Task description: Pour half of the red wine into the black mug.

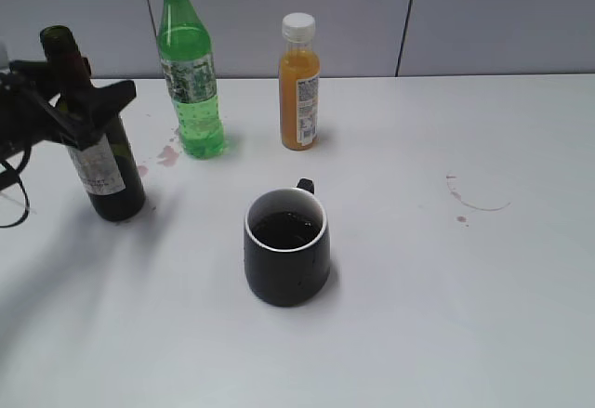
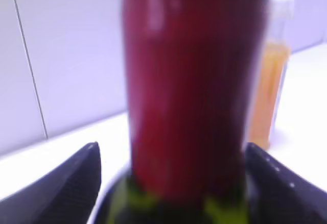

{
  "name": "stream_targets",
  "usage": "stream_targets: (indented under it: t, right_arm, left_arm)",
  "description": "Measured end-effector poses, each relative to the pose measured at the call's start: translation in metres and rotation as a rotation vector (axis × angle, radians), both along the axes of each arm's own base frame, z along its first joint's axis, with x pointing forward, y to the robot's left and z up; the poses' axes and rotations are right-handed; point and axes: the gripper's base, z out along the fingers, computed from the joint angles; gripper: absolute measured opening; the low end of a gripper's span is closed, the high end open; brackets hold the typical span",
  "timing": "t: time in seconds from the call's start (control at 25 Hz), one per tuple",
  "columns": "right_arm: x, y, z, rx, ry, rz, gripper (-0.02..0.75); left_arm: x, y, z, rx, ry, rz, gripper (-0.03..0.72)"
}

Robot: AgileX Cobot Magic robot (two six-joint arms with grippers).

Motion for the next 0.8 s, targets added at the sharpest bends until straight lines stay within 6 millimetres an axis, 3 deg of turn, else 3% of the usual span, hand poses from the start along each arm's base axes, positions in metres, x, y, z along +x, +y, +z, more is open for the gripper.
stream_targets:
  t: [0.4,0.56,0.8]
  right_arm:
    - [0.000,0.000,0.000,0.000,0.000,0.000,0.573]
    - [0.000,0.000,0.000,0.000,0.000,0.000,0.573]
    - [0.000,0.000,0.000,0.000,0.000,0.000,0.573]
  left_arm:
    - [-0.028,0.003,0.114,0.006,-0.285,0.061,0.608]
    - [-0.047,0.014,0.142,0.053,-0.183,0.211,0.600]
    - [-0.089,0.035,0.164,0.097,0.082,0.462,0.594]
